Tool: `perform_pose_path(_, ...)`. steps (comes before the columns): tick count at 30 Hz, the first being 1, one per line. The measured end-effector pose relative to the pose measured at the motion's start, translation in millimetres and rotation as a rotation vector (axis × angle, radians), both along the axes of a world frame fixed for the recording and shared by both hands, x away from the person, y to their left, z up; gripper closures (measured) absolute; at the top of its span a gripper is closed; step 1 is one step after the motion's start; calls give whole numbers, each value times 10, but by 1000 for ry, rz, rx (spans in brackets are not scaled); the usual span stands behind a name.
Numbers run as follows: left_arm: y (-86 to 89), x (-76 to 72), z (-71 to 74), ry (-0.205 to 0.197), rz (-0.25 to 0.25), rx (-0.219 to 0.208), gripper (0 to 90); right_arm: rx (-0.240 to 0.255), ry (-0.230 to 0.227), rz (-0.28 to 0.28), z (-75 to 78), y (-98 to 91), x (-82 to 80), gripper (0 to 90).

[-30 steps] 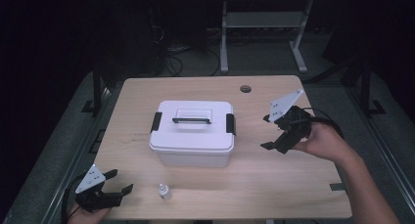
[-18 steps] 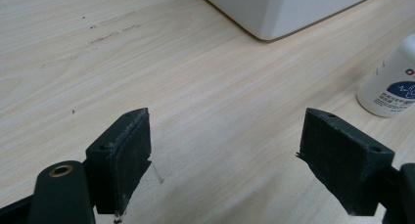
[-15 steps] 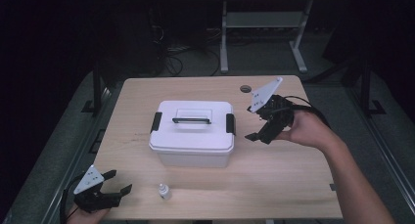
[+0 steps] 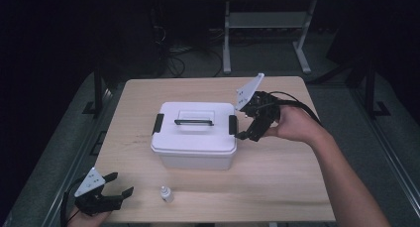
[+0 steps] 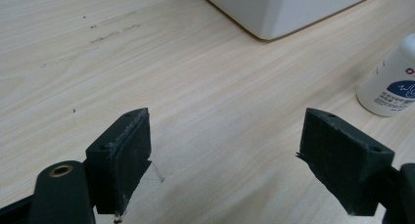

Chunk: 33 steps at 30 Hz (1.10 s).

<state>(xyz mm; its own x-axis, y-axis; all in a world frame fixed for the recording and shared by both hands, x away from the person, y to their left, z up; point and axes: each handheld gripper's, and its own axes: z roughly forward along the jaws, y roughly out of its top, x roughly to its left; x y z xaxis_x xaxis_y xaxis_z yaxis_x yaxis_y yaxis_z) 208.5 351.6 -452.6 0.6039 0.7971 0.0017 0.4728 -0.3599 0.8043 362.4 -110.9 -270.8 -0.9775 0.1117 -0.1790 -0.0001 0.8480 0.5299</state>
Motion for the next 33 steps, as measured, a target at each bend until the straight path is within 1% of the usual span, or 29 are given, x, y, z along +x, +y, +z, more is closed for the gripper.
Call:
perform_pose_path(4,-3,0,2,1,-2,3,191,-8,-6,10,16,58,14,148)
perform_pose_path(5,-2,0,2,1,-2,2,191,-5,-6,22,41,110,25,149)
perform_pose_path(6,-1,-1,2,1,-1,1,191,-6,-5,19,47,130,26,149)
perform_pose_path(8,2,0,0,0,-1,1,192,-16,-11,33,62,193,46,153)
perform_pose_path(12,7,3,-4,2,-1,6,192,-16,-8,43,76,301,71,155)
perform_pose_path(16,10,0,-4,0,0,3,192,-24,-8,53,74,417,99,159)
perform_pose_path(19,4,0,-9,1,-2,2,192,-27,-3,65,73,497,123,194)
perform_pose_path(22,0,-1,-9,4,-3,3,192,-18,4,69,62,552,156,201)
perform_pose_path(25,-3,1,-13,8,-4,4,192,-35,7,69,48,612,184,201)
perform_pose_path(28,-2,1,-13,8,-5,7,192,-36,8,81,54,686,198,206)
perform_pose_path(30,0,0,-13,7,-4,6,192,-31,17,80,51,722,208,215)
perform_pose_path(33,2,-2,-13,8,-3,6,192,-46,15,82,41,778,231,216)
